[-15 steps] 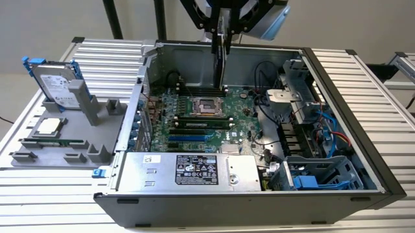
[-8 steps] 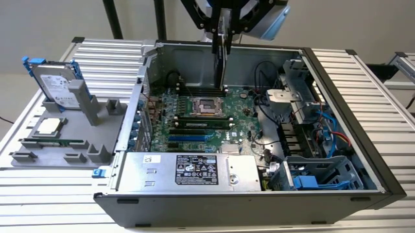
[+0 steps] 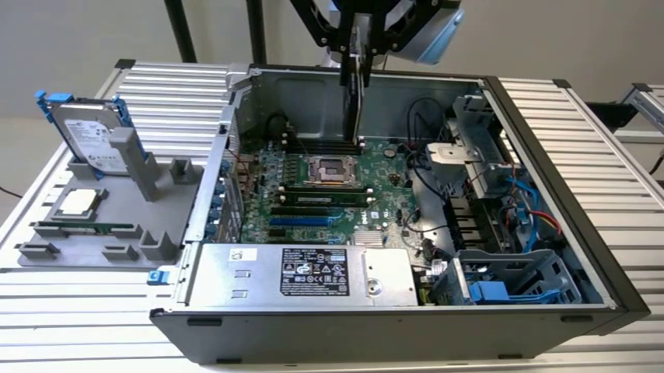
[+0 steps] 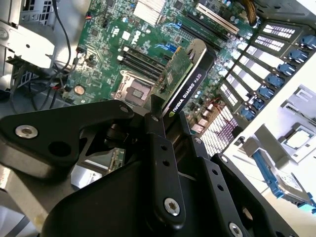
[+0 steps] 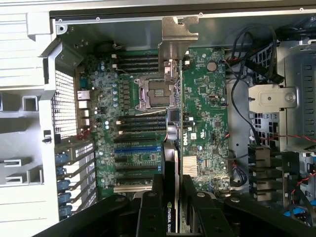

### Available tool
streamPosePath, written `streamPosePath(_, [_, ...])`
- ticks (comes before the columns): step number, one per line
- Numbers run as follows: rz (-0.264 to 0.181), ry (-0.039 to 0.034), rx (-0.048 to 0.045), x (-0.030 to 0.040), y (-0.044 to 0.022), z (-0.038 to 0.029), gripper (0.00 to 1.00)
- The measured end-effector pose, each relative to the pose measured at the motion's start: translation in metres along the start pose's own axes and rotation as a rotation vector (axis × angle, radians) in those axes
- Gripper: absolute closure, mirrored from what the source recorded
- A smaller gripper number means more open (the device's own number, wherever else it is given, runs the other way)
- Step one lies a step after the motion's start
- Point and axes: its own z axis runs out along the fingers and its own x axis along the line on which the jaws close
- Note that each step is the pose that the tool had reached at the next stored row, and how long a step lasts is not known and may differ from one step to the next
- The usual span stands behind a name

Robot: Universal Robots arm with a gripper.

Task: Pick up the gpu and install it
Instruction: 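Pick up the gpu and move the gpu toward the slot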

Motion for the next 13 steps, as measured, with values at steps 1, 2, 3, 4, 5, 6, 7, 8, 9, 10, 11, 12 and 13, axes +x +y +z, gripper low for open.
streamPosePath(1, [0.0,0.0,0.0,-0.0001,0.0,0.0,1.0])
streamPosePath(2, [0.0,0.0,0.0,-0.0001,0.0,0.0,1.0])
streamPosePath(3, [-0.001,0.0,0.0,-0.0001,0.0,0.0,1.0])
streamPosePath(4, [-0.002,0.0001,0.0,-0.0001,0.0,0.0,1.0])
streamPosePath(5, [-0.005,0.0002,-0.0001,-0.0001,0.0,0.0,1.0])
streamPosePath(6, [-0.008,0.0003,-0.0002,-0.0001,0.0,0.0,1.0])
streamPosePath(7, [-0.011,0.0004,-0.0003,-0.0001,0.0,0.0,1.0])
streamPosePath(8, [-0.015,0.0006,-0.0003,-0.0001,0.0,0.0,1.0])
streamPosePath(9, [-0.018,0.0007,-0.0004,-0.0001,0.0,0.0,1.0])
streamPosePath(10, [-0.022,0.0009,-0.0005,-0.0001,0.0,0.0,1.0])
streamPosePath(11, [-0.026,0.001,-0.0006,-0.0001,0.0,0.0,1.0])
streamPosePath(12, [-0.03,0.0012,-0.0007,-0.0001,0.0,0.0,1.0])
streamPosePath(13, [-0.035,0.0014,-0.0008,-0.0001,0.0,0.0,1.0])
